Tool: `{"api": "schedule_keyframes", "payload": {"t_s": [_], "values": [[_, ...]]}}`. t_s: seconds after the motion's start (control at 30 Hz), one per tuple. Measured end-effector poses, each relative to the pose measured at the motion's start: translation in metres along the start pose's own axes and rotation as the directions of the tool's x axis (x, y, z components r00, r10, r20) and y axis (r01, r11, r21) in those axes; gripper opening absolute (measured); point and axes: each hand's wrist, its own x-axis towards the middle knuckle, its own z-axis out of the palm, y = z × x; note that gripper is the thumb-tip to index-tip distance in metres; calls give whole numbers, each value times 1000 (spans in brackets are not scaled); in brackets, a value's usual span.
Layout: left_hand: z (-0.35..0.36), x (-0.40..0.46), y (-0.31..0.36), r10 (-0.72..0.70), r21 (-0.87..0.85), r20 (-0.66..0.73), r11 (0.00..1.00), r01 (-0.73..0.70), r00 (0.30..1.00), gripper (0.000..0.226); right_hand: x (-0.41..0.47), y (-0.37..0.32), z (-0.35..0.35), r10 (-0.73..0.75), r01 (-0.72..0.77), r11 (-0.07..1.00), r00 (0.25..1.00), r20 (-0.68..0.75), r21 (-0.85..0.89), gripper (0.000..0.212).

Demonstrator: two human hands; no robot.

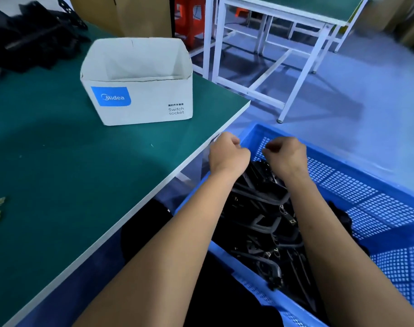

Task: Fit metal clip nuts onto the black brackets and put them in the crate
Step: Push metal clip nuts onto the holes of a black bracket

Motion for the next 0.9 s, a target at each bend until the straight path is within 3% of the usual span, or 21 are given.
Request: {"api": "schedule_keyframes", "payload": {"t_s": [0.1,0.2,0.3,0.43,0.53,0.7,0.77,0.83,0.9], "values": [[-30,-1,26,143,-128,-30,981,-146,989,20,-8,-55,-2,-211,217,974,974,-86,60,12],[-81,-9,43,317,-107,-175,935,-338,932,24,-28,-114,-2,-407,436,889,892,-198,138,10],[-143,-15,39,302,-206,-278,908,-364,912,22,-51,-166,8,-486,544,797,835,-257,261,10],[-230,-20,3,181,-185,-458,938,-293,870,21,-97,-239,48,-633,634,643,756,-167,429,12],[-299,-27,-38,54,-146,-624,972,-183,780,19,-140,-299,93,-745,645,555,666,-29,526,22],[-391,-42,-92,-109,-105,-798,994,42,593,20,-181,-379,166,-794,627,602,537,286,494,24],[-415,-43,-102,-126,-85,-812,992,97,571,18,-185,-406,189,-782,657,622,498,374,426,38],[-438,-38,-108,-117,-44,-818,989,141,564,17,-183,-437,212,-753,656,654,517,407,376,52],[-459,-29,-109,-90,9,-819,985,170,566,20,-172,-466,231,-716,649,695,584,383,310,63]]}}
